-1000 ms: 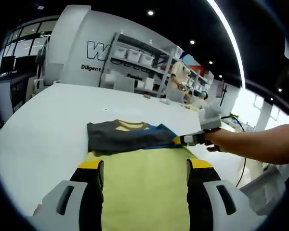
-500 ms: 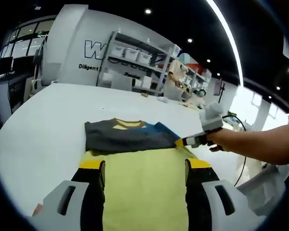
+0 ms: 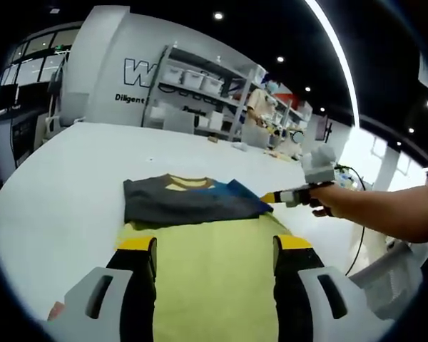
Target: Fold the garment on the visible template until the final outline fits inside the template.
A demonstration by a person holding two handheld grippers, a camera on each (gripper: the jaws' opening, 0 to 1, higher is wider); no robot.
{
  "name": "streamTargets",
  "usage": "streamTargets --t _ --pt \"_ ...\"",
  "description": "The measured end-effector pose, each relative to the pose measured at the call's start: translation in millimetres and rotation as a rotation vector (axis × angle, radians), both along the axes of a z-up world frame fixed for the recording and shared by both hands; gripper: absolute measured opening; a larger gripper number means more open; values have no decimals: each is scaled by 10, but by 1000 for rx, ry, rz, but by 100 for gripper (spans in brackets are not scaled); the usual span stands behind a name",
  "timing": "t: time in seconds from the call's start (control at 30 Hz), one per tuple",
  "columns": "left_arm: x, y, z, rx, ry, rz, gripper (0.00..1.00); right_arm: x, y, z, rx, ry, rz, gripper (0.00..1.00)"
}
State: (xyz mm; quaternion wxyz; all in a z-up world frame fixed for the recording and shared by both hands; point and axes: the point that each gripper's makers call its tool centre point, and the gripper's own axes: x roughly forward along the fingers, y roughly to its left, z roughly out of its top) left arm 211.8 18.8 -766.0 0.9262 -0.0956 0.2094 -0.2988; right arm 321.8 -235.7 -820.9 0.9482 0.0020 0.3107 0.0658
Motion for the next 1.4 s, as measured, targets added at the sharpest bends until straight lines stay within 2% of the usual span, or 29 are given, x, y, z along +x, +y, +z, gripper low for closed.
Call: streamTargets --t 0.17,0.3,0.53,0.73,0.87,1.13,1.4 --pt "-5 3 -17 3 4 0 61 213 -192 154 1 -76 -59 4" --pt "-2 8 -26 2 7 3 61 339 -271 163 14 -87 -93 5" --pt "12 36 -48 -3 17 13 62 627 -292 89 14 -76 -108 6" --pt "28 61 -56 -9 24 25 63 825 -294 -129 -16 -19 -83 6" --pt "39 82 -72 -11 32 37 64 900 -312 -207 -38 -2 -67 6" --pt "45 101 -105 -17 50 45 64 906 -209 -329 -58 37 -22 6" --pt "57 125 -111 -19 56 55 64 909 -212 -367 -75 45 -15 5"
